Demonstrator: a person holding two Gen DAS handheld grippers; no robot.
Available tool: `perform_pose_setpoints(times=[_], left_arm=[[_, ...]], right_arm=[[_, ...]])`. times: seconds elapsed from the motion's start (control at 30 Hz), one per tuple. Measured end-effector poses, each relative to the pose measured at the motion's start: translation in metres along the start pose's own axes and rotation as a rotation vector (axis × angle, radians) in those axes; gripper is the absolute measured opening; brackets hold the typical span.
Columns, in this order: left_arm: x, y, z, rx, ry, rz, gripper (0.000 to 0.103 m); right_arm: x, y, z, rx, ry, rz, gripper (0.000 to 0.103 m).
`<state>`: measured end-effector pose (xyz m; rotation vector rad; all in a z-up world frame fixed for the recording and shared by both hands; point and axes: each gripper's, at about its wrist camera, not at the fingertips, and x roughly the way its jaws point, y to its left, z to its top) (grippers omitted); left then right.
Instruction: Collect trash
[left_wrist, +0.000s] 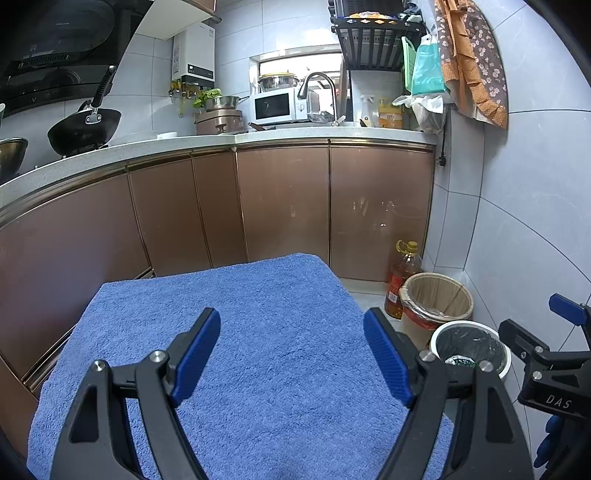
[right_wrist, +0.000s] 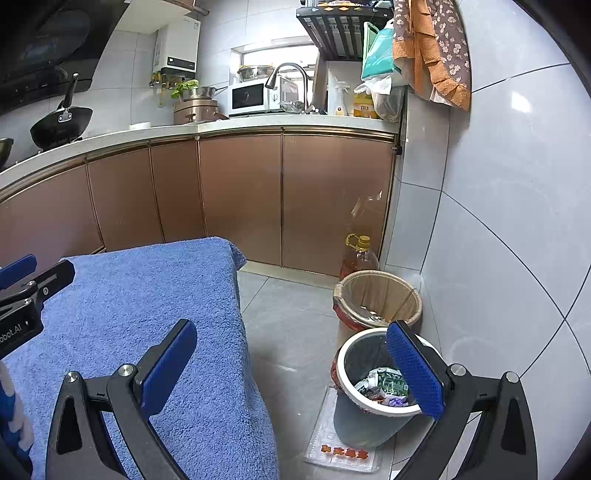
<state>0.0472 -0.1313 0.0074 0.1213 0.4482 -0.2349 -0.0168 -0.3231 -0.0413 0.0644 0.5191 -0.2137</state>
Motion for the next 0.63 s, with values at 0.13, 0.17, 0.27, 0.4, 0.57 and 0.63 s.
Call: perform_pose_setpoints(times=[0.13,0.17,0.27,0.4,0.57,0.63], left_arm=[[-0.0008,0.0022,-0.0011,-0.005,-0.003,0.0,0.079],[-0.0012,0.0025,-0.0014,-0.006,-0.003,0.0,0.079],[-0.0017,0.0034,-0.0018,-0.007,-0.002,-0.001,0.079],[-0.0019,0.0038,-0.0016,-0.01,0.0,-0.003,0.079],[-0.0041,0.0058,-0.0015,-0.016,-0.002,-0.004,0.079],[-0.0049,0.007,-0.0018,-0.016,-0.005,-0.003,0.079]], right_arm=[[-0.001,0.0002,-0.0002,-0.003,-0.007,-0.001,0.103],[-0.0013,0.0004,-0.0005,-0.004,-0.008,0.0,0.103],[-0.0017,0.0004,-0.0012,-0.005,-0.011,0.004,0.103],[-0.0025,-0.0005,-0.0007,-0.007,-0.016,0.011,0.103],[-0.0051,-0.0008,0.0007,-0.007,-0.03,0.018,0.103],[-0.0058,-0.0008,0.0006,-0.007,-0.033,0.019,0.103]])
